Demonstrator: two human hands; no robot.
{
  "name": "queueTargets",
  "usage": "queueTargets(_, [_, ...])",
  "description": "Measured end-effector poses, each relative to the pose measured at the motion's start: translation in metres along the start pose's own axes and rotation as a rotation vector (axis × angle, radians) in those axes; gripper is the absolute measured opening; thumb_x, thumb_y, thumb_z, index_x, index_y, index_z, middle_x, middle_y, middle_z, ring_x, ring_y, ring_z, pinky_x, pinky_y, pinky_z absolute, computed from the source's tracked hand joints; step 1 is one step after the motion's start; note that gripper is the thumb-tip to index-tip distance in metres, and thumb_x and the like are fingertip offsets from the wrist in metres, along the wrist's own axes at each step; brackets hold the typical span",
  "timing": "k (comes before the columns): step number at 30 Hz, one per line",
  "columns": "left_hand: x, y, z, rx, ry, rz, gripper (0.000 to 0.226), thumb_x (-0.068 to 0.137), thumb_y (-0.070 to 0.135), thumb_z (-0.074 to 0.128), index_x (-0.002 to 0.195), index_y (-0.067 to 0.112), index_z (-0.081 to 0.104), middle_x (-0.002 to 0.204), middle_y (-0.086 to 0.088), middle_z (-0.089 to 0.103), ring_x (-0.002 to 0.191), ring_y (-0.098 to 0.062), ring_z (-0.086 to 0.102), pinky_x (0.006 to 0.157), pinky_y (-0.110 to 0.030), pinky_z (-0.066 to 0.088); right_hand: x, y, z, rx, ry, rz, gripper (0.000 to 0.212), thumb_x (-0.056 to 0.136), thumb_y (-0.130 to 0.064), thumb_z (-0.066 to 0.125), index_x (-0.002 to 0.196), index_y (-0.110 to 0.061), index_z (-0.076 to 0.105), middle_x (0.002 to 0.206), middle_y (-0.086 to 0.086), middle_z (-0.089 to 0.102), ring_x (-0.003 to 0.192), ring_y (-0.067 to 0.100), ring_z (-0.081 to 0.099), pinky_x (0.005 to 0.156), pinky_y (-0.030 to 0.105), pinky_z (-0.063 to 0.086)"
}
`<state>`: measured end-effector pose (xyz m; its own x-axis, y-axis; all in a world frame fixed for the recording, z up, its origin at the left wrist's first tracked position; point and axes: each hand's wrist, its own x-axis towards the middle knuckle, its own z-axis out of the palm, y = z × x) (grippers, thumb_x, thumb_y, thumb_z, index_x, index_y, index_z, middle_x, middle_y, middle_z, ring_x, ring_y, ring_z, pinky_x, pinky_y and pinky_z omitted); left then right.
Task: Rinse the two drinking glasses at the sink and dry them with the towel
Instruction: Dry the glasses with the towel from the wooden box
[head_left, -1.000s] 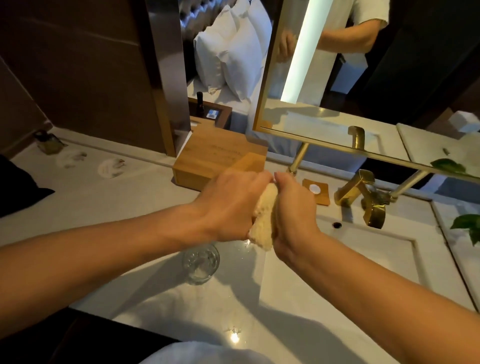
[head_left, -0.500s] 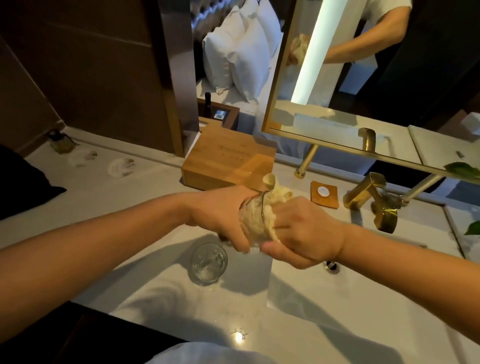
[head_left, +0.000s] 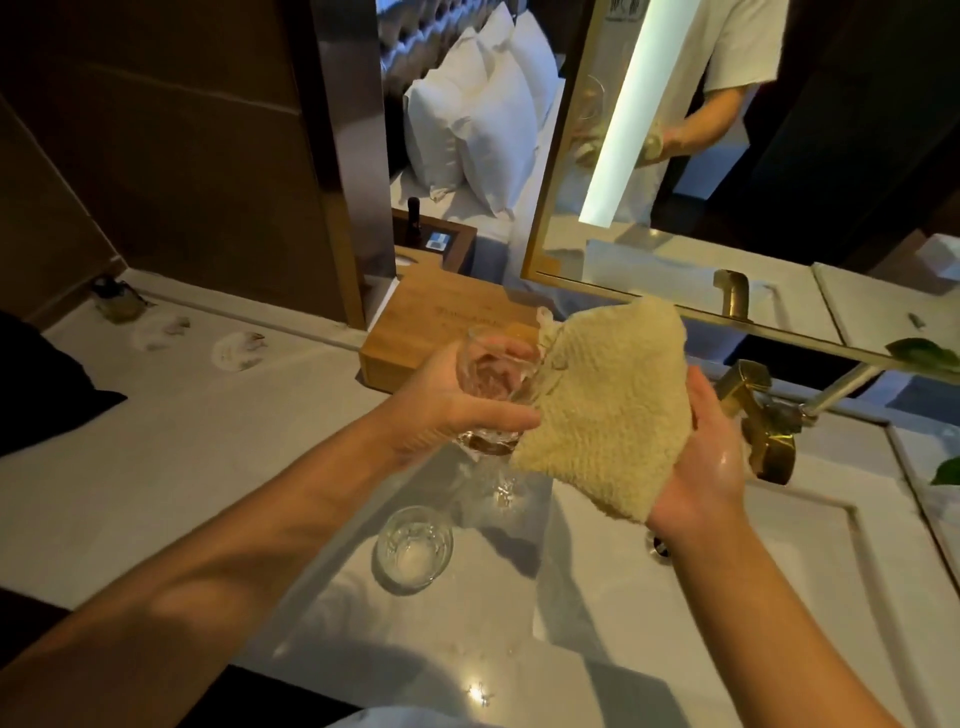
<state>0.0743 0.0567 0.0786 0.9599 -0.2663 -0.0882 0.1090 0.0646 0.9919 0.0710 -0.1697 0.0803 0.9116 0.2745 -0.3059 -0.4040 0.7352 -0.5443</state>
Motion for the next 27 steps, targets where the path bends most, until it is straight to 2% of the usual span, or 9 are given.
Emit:
queueTargets(5, [0.004, 0.016, 0.02, 0.185, 0.123, 0.138, 0.097, 0.059, 0.0, 0.092, 0.138, 0.031, 0.044, 0.113, 0.002, 0.068, 0.101, -0.008, 0.069, 0.078, -0.024, 0.059, -0.001, 0.039, 0.009, 0.094, -0.043, 0.145, 0.082, 0.09, -0.075, 0.038, 0.129, -0.009, 0.067, 0.139, 0.023, 0.059, 0.124, 0.042, 0.06, 0.107, 0.059, 0.042])
queueTargets(8, [0.009, 0.022, 0.029, 0.391, 0.131, 0.229, 0.104, 0.062, 0.011, 0.094, 0.139, 0.047, 0.034, 0.12, 0.023, 0.055, 0.107, 0.009, 0.059, 0.079, -0.014, 0.054, 0.004, 0.042, 0.023, 0.133, -0.066, 0.176, 0.081, 0.091, -0.074, 0.039, 0.135, -0.011, 0.062, 0.145, 0.023, 0.054, 0.134, 0.043, 0.051, 0.116, 0.059, 0.031])
queueTargets(11, [0.009, 0.024, 0.03, 0.534, 0.138, 0.211, 0.097, 0.056, 0.039, 0.095, 0.136, 0.047, 0.039, 0.127, 0.017, 0.053, 0.116, -0.002, 0.055, 0.093, -0.031, 0.055, 0.007, 0.033, 0.026, 0.101, -0.075, 0.157, 0.08, 0.093, -0.071, 0.039, 0.139, -0.01, 0.059, 0.142, 0.023, 0.056, 0.134, 0.041, 0.052, 0.114, 0.059, 0.034])
queueTargets(13, [0.008, 0.026, 0.034, 0.573, 0.2, 0.199, 0.1, 0.053, 0.052, 0.093, 0.138, 0.041, 0.04, 0.132, 0.013, 0.05, 0.118, -0.004, 0.052, 0.096, -0.032, 0.053, 0.008, 0.026, 0.031, 0.029, -0.065, 0.136, 0.074, 0.095, -0.065, 0.04, 0.14, -0.009, 0.059, 0.142, 0.022, 0.057, 0.133, 0.04, 0.053, 0.111, 0.057, 0.039])
queueTargets(16, [0.004, 0.031, 0.047, 0.559, 0.297, 0.263, 0.095, 0.062, 0.052, 0.09, 0.141, 0.039, 0.037, 0.129, 0.012, 0.05, 0.115, -0.001, 0.05, 0.091, -0.024, 0.05, 0.007, 0.02, 0.039, -0.062, -0.024, 0.092, 0.066, 0.099, -0.059, 0.038, 0.139, -0.009, 0.059, 0.14, 0.021, 0.059, 0.129, 0.038, 0.057, 0.112, 0.052, 0.042])
queueTargets(18, [0.003, 0.034, 0.056, 0.595, 0.318, 0.289, 0.09, 0.07, 0.047, 0.085, 0.143, 0.04, 0.033, 0.127, 0.01, 0.049, 0.11, -0.003, 0.05, 0.087, -0.025, 0.05, 0.004, 0.017, 0.047, -0.136, 0.024, 0.052, 0.062, 0.101, -0.059, 0.035, 0.131, -0.013, 0.065, 0.128, 0.018, 0.068, 0.116, 0.033, 0.067, 0.1, 0.047, 0.053])
queueTargets(22, [0.005, 0.037, 0.065, 0.706, 0.299, 0.123, 0.075, 0.082, 0.052, 0.07, 0.143, 0.037, 0.029, 0.127, 0.007, 0.037, 0.112, -0.013, 0.047, 0.087, -0.031, 0.045, 0.001, 0.018, 0.057, -0.292, 0.098, -0.055, 0.056, 0.101, -0.059, 0.035, 0.122, -0.02, 0.068, 0.106, 0.009, 0.078, 0.094, 0.022, 0.076, 0.081, 0.038, 0.059])
queueTargets(25, [0.012, 0.04, 0.061, 0.593, 0.353, 0.019, 0.052, 0.089, 0.066, 0.053, 0.124, 0.03, 0.041, 0.122, 0.003, 0.047, 0.106, -0.016, 0.052, 0.088, -0.039, 0.048, -0.002, 0.023, 0.059, -0.422, 0.054, -0.162, 0.048, 0.103, -0.055, 0.031, 0.111, -0.026, 0.068, 0.09, -0.001, 0.08, 0.084, 0.013, 0.076, 0.071, 0.032, 0.06])
queueTargets(27, [0.016, 0.038, 0.052, 0.328, 0.371, -0.051, 0.046, 0.094, 0.064, 0.046, 0.117, 0.024, 0.049, 0.114, -0.003, 0.059, 0.103, -0.021, 0.06, 0.092, -0.047, 0.051, -0.008, 0.025, 0.061, -0.569, -0.009, -0.234, 0.043, 0.106, -0.048, 0.03, 0.105, -0.025, 0.066, 0.085, -0.005, 0.079, 0.083, 0.01, 0.076, 0.07, 0.029, 0.059])
